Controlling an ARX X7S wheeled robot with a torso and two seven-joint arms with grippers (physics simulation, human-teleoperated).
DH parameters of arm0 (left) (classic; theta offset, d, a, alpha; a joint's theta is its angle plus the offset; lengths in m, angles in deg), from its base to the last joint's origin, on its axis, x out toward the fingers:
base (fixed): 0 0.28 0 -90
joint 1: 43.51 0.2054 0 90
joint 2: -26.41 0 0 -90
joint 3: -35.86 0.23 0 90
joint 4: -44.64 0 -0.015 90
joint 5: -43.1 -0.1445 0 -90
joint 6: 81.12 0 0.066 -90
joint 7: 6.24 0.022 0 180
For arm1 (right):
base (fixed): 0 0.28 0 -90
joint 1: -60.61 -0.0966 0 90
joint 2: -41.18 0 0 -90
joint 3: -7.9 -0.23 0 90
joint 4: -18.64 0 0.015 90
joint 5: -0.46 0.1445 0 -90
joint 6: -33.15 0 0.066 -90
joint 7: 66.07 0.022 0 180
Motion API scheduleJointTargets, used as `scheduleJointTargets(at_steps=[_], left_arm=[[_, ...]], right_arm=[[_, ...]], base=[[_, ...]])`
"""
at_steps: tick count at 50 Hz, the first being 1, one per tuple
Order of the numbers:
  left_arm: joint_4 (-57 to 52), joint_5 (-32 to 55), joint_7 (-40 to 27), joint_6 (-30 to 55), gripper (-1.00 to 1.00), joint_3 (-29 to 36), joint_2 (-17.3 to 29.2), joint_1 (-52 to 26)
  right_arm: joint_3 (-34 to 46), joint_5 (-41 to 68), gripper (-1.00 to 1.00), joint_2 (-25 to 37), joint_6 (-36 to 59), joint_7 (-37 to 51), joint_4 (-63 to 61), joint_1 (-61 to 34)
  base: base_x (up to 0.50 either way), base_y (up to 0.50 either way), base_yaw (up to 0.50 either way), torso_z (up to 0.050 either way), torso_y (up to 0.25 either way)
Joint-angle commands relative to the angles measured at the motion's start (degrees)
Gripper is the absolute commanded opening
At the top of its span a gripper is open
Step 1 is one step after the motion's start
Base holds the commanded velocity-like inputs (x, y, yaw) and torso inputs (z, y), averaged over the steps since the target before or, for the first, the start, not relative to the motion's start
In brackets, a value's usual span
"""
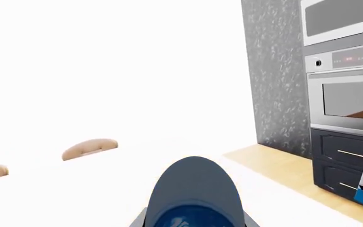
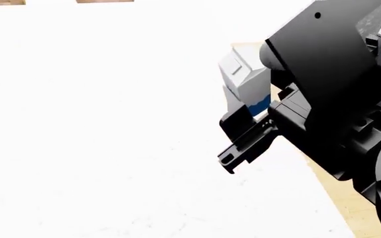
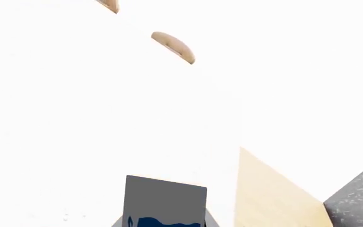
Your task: Move the drinks to the dining counter.
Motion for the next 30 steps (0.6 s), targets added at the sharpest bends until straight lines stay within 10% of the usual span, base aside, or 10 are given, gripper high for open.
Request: scheduleJointTargets(at_steps=[1,30], left_arm=[[0.09,-0.56,0.25,-0.45,-1.0,0.81,0.39,-0.42],[-0.76,-0.88,-0.25,0.71,-1.0,0.95,-1.39,0.38]], right_arm=[[-0.5,-2.81,-1.0,-1.1,-0.87,0.18,5.22,-0.28],[-4.79,-15.06,-1.0,-6.2,-12.8,-16.87,8.38,18.45]], base=[[0.0,0.0,0.0,0.0,0.0],[0.0,0.0,0.0,0.001,0.001]])
